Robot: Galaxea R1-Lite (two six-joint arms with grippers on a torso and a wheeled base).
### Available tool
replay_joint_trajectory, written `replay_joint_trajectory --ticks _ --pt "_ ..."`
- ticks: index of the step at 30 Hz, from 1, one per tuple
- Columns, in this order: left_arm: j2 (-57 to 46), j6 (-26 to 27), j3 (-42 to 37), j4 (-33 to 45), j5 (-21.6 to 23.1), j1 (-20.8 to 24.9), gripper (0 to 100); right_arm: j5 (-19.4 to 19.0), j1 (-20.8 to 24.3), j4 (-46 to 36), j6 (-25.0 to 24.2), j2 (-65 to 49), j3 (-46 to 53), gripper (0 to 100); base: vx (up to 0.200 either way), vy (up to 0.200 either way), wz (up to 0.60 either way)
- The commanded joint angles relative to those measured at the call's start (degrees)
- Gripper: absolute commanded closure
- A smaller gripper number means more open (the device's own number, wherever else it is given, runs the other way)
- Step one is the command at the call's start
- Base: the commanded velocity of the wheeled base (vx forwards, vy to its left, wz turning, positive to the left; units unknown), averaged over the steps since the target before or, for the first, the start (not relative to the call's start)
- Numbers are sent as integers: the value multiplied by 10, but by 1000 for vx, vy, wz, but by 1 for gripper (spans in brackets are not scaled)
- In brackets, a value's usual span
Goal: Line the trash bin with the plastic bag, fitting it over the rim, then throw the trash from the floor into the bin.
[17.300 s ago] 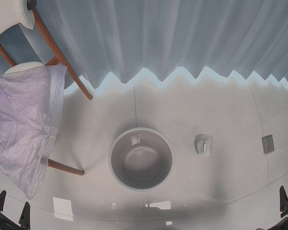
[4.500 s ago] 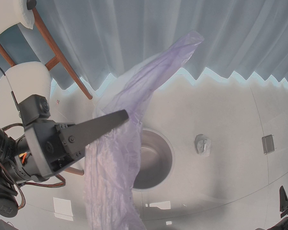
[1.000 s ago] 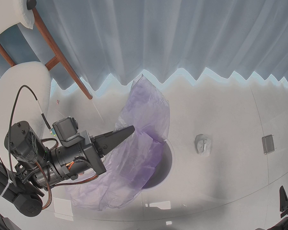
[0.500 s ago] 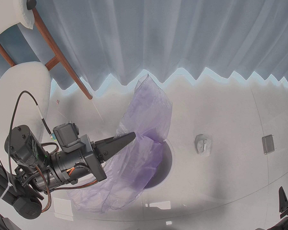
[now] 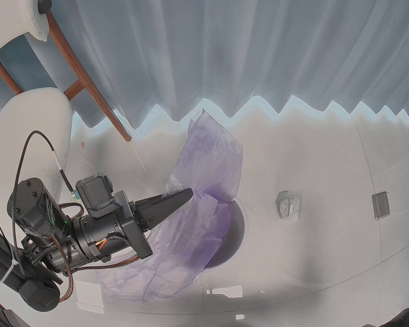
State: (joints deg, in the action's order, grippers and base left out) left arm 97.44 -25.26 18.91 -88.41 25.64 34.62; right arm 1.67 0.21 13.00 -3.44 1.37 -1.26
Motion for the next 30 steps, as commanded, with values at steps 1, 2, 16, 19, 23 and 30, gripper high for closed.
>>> replay_joint_trajectory --ticks 1,2,16,19,23,30 --pt "-1 6 -1 0 0 0 100 1 45 1 -25 54 -23 0 0 0 0" --pt "-1 6 -1 0 0 0 100 1 45 1 -25 54 -23 0 0 0 0" --pt "-15 6 -4 1 3 1 100 -175 139 -114 -184 260 -62 0 0 0 0" --pt "-15 5 -3 0 2 1 100 -204 139 -80 -191 354 -79 0 0 0 0" --pt "-15 6 -4 1 2 0 100 -210 139 2 -193 473 -81 0 0 0 0" --pt "-16 6 -4 1 1 1 100 -228 139 130 -194 643 -82 0 0 0 0"
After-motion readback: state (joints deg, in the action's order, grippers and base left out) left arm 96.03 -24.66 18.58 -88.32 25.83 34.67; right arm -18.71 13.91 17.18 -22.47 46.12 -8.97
